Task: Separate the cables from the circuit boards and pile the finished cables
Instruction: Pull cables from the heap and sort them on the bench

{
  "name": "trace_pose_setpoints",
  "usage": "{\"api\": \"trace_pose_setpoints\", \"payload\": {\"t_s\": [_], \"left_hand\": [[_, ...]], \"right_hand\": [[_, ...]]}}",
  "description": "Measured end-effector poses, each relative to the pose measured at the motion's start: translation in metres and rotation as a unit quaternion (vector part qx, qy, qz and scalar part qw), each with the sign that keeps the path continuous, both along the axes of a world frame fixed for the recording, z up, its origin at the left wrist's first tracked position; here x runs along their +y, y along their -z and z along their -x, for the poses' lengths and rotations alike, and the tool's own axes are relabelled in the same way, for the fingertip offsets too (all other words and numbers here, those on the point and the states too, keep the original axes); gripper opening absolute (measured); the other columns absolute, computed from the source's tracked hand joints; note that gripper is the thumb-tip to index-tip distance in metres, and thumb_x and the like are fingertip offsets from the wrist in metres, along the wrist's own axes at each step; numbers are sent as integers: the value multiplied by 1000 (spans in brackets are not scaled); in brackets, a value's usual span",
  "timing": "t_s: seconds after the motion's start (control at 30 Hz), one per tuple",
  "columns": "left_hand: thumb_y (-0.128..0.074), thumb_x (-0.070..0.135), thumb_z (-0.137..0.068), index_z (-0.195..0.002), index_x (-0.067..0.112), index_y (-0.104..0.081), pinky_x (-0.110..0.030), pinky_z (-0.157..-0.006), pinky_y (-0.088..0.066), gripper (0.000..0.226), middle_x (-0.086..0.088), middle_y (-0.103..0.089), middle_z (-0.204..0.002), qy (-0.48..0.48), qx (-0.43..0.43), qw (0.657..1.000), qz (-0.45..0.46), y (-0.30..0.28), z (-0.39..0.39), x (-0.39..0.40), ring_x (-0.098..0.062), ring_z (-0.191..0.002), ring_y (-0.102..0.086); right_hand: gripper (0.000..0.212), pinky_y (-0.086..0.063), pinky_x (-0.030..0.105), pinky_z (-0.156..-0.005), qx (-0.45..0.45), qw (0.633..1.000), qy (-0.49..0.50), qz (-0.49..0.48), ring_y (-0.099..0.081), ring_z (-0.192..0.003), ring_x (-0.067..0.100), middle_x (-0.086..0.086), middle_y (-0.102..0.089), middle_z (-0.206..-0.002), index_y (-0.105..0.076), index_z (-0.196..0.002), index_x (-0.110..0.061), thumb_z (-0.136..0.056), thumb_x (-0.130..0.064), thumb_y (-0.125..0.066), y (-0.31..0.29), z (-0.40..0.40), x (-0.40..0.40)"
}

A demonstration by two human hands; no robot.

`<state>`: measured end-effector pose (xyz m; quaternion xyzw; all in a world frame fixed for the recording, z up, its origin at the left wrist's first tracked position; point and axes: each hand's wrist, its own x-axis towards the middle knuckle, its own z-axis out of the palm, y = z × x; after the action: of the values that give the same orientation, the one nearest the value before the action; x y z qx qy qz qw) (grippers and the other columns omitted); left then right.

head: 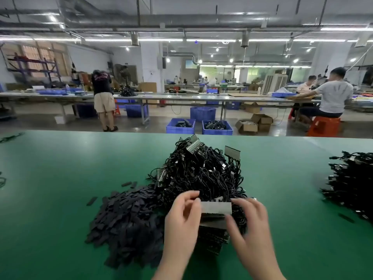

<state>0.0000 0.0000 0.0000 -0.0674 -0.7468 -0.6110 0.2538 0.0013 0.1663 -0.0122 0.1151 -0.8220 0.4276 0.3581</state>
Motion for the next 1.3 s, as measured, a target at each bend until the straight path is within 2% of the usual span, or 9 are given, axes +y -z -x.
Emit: {"api": "trace_pose_setpoints", "payload": {"t_s": [0.07,0.17,0.33,0.4,0.53,0.7,0.9,1.1,1.3], "left_hand": [[-61,45,-88,-102,48,-61,-17,-84,-47,14,23,-58,-100,-26,-6,979,202,-8,20,-11,2,-99,-55],[-62,61,-82,-120,40,-55,-23,-96,-42,44,26,-40,-123,21,-68,908,414,10,41,-33,2,-114,-40],[-68,41,-87,-120,39,-50,-15,-85,-45,37,22,-53,-124,34,-69,886,458,24,46,-52,5,-100,-50],[-68,37,-88,-131,38,-52,-20,-93,-45,47,22,-54,-129,48,-71,880,466,18,53,-57,0,-111,-54],[-57,37,-93,-124,35,-64,-27,-94,-48,31,18,-65,-122,79,-48,846,526,-11,69,-64,-3,-110,-59],[-58,28,-95,-111,28,-73,-20,-82,-46,21,12,-72,-108,15,-10,900,436,-53,90,-62,-6,-97,-64],[-64,20,-92,-103,23,-74,-24,-87,-49,16,8,-72,-100,-73,40,962,259,-94,87,-60,-7,-89,-64],[-67,21,-89,-98,27,-73,-7,-75,-44,12,20,-68,-92,-78,112,978,156,-115,44,-65,9,-81,-59],[-70,18,-88,-89,35,-63,-12,-70,-46,19,17,-64,-80,-3,66,995,74,-78,-1,-63,8,-70,-57]], "right_hand": [[40,-40,29,-106,-96,988,-23,-120,-44,-129,7,-5,-47,-139,-65,-124,-29,-85,-27,-76,-2,20,1],[46,-39,20,-102,-190,957,-44,-217,-45,-134,7,-15,-40,-151,-60,-133,-37,-89,-33,-71,4,40,10],[47,-41,17,-97,-201,932,-50,-297,-47,-129,-1,-27,-36,-149,-54,-137,-45,-92,-43,-66,2,45,19],[47,-40,18,-100,-208,920,-72,-323,-47,-129,-1,-27,-41,-146,-54,-137,-46,-91,-44,-66,-5,52,23],[33,-39,18,-106,-210,914,-121,-326,-54,-126,1,-20,-58,-137,-67,-127,-38,-94,-39,-67,-30,69,35],[17,-39,3,-56,-181,966,-117,-140,-56,-58,-13,-18,-72,-83,-78,-103,-30,-94,-20,-68,-72,88,24],[12,-37,3,-57,-107,988,-101,-42,-56,-59,-11,-9,-72,-89,-75,-102,-25,-96,-20,-66,-121,92,-3],[15,-45,6,-66,7,992,-127,-5,-58,-70,-14,-33,-63,-79,-68,-98,-36,-96,-21,-66,-144,51,-12],[12,-38,11,-57,-77,982,-156,73,-48,-56,-7,-27,-58,-60,-68,-88,-34,-97,-26,-63,-89,14,-12]]}}
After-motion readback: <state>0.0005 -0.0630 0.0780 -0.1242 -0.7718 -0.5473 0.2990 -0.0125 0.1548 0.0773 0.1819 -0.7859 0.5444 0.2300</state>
